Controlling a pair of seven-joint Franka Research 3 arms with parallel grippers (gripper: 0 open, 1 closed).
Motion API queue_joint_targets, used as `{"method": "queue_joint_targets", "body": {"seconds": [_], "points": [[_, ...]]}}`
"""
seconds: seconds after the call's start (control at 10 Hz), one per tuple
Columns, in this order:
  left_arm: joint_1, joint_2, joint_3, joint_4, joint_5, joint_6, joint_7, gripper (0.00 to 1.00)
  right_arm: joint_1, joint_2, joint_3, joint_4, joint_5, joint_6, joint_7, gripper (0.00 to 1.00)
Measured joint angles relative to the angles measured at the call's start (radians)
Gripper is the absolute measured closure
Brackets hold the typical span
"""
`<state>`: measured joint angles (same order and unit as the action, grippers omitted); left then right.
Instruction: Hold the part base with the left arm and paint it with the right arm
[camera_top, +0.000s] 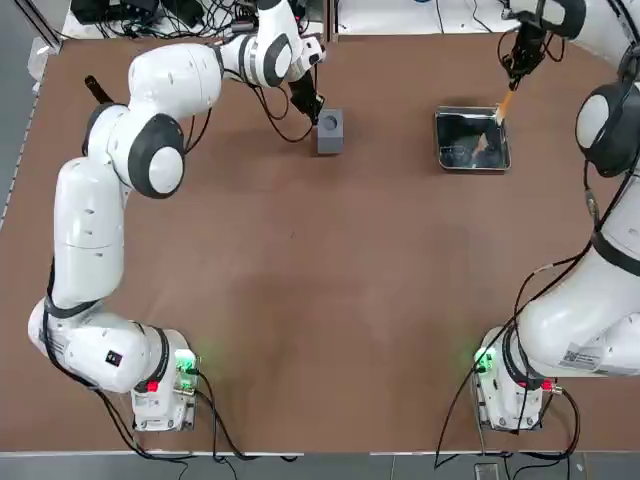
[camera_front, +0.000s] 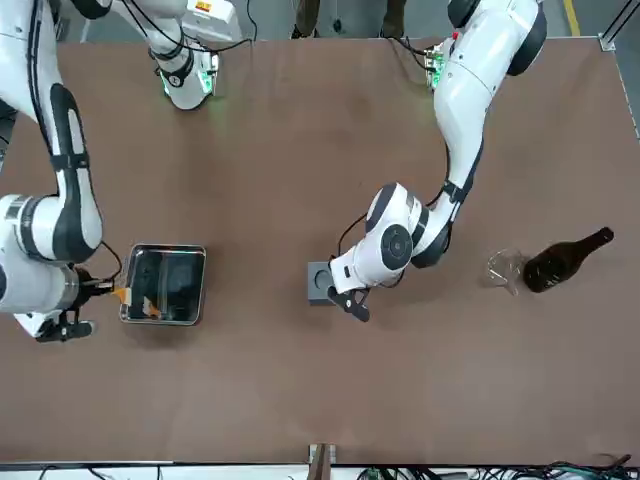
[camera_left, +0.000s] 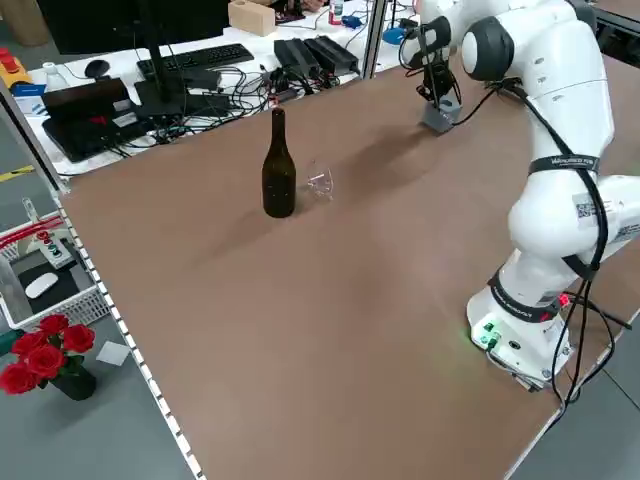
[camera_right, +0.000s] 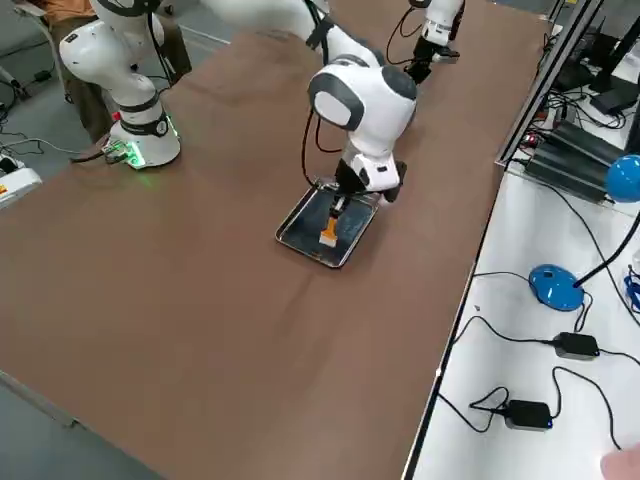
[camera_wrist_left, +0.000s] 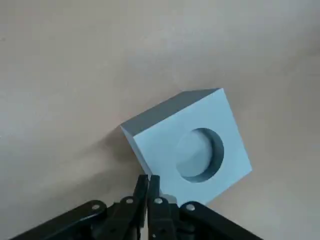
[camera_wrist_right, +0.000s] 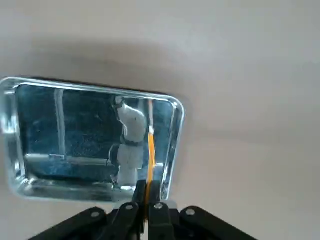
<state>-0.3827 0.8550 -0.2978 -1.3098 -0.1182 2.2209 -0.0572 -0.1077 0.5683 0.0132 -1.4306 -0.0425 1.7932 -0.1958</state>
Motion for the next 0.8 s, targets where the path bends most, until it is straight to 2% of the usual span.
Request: {"method": "queue_joint_targets", "body": {"seconds": [0.2,0.4,0.6,0.7,0.8], "points": [[0.0,0.0,0.0,0.0,0.0,0.0,0.0,0.93,-0.001,-0.004,-0.009,0.048,0.215,-0.033,-0.17,0.95],[0.0,0.0,0.0,0.0,0.0,0.0,0.0,0.93,-0.005,-0.004,-0.048,0.054,0.444,-0.033,-0.36,0.95],[0.0,0.0,0.0,0.0,0.0,0.0,0.0,0.93,-0.007,-0.002,-0.062,0.053,0.707,-0.03,-0.593,0.95],[0.0,0.0,0.0,0.0,0.0,0.0,0.0,0.93,-0.002,0.006,-0.061,0.051,0.81,0.002,-0.706,0.95],[0.0,0.0,0.0,0.0,0.0,0.0,0.0,0.93,0.008,0.02,-0.059,0.047,0.869,0.04,-0.789,0.95]]}}
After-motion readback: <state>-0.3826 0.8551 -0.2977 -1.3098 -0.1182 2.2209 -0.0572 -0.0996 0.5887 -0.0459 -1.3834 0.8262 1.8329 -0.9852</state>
